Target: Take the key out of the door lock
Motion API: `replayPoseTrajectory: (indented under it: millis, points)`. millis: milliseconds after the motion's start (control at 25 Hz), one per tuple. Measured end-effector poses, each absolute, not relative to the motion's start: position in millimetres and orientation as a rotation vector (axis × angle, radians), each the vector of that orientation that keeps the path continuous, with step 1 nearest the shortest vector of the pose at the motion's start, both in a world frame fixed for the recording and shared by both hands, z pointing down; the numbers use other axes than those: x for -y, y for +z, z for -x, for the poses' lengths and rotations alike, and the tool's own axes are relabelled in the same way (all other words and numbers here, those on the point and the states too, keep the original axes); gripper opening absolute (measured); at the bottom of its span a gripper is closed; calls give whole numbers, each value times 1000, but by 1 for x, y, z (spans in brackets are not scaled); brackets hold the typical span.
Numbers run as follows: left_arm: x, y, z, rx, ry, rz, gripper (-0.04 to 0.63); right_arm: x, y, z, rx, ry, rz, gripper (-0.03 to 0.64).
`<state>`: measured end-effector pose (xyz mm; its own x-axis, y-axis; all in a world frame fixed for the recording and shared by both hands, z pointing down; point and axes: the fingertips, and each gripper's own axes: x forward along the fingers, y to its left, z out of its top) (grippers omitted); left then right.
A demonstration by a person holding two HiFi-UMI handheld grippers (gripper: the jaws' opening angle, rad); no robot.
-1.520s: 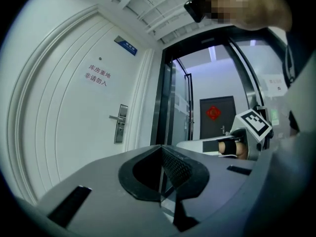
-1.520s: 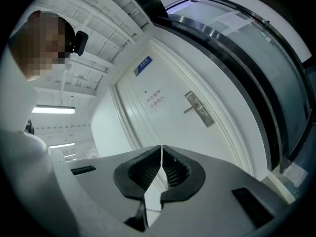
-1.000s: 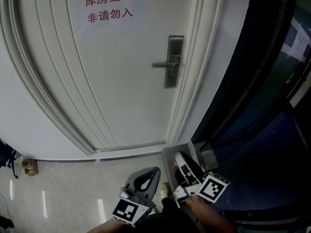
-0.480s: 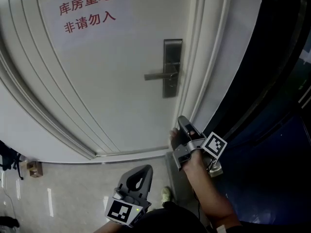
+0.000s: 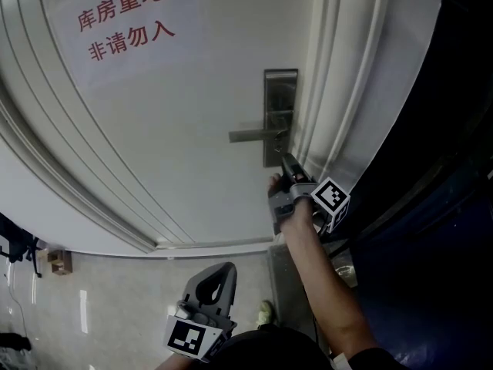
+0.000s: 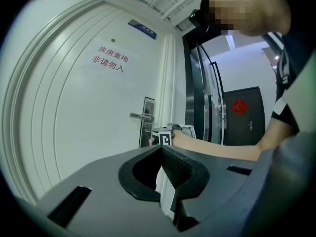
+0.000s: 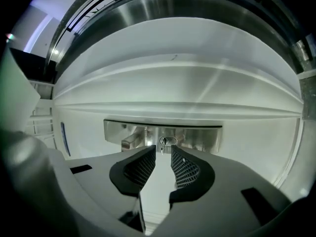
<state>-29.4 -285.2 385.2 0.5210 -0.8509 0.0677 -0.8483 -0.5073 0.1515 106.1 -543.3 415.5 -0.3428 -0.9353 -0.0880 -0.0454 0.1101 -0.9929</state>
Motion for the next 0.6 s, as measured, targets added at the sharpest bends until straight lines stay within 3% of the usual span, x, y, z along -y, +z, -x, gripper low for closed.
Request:
replayPoseTrajectory:
  millis: [480,600]
  points:
    - [308,389,32,1496,-16,-2560,5,583,417,-94,-1575,-1382,1000,82]
    - [311,390,31,1499,-14,-2559,5,585,413,-94,-1566,-1380,981,33]
